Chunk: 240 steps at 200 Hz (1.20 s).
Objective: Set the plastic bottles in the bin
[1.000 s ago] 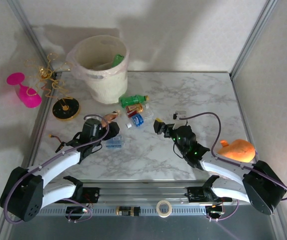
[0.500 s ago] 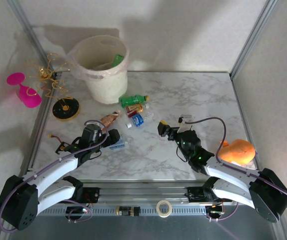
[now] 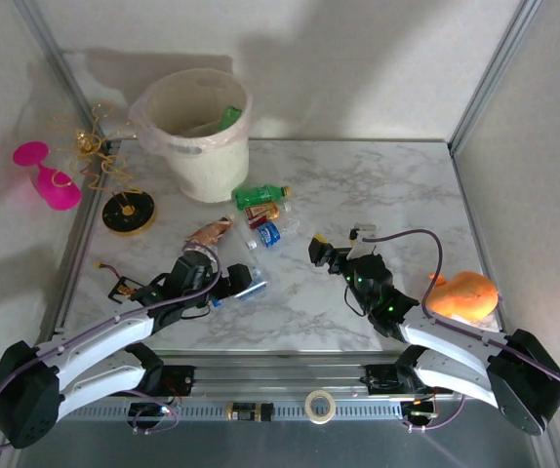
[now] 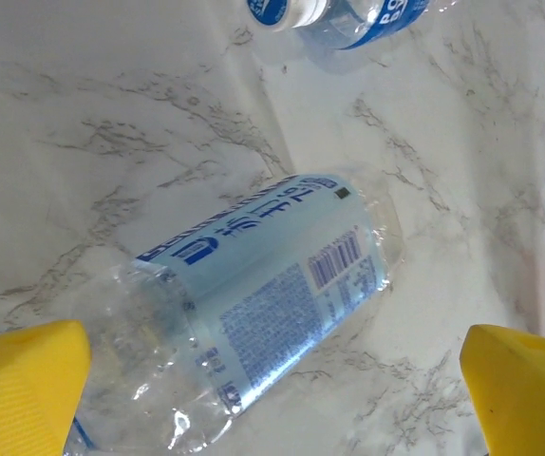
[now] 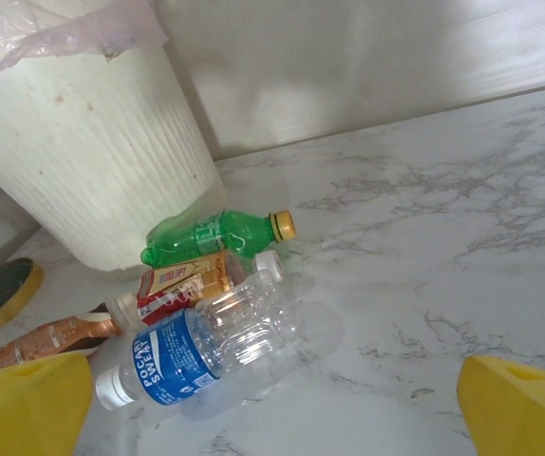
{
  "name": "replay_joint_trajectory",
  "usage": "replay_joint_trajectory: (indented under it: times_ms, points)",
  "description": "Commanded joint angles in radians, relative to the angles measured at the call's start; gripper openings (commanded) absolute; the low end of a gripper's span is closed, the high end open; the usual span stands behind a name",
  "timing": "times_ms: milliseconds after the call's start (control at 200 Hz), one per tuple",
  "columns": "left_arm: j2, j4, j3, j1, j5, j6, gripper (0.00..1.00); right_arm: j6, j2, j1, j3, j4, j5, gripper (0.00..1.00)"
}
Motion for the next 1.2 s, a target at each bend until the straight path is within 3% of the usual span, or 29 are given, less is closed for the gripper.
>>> replay_joint_trajectory:
  times_ms: [0, 175, 436, 831, 1197]
  points:
    - [0.014, -0.023, 0.081, -0.007, -0.038, 0.054, 1.00, 0.017, -0.003, -0.006, -0.015, 0.027, 0.031, 0.99]
    - [0.149, -0.048, 0.151, -0.008, -0.121, 0.254, 1.00, 0.024, -0.016, -0.007, -0.020, 0.021, 0.030, 0.99]
    - [0.314, -0.056, 0.186, -0.036, -0.072, 0.386, 0.99, 0.030, -0.037, -0.007, -0.021, 0.010, 0.020, 0.99]
    - [0.405, -0.045, 0.155, -0.157, -0.099, 0.353, 1.00, 0.007, 0.062, -0.016, 0.050, -0.029, -0.062, 0.99]
    - [0.516, -0.016, 0.211, -0.182, -0.172, 0.377, 0.92, 0.006, 0.055, -0.017, 0.051, -0.051, -0.075, 0.99]
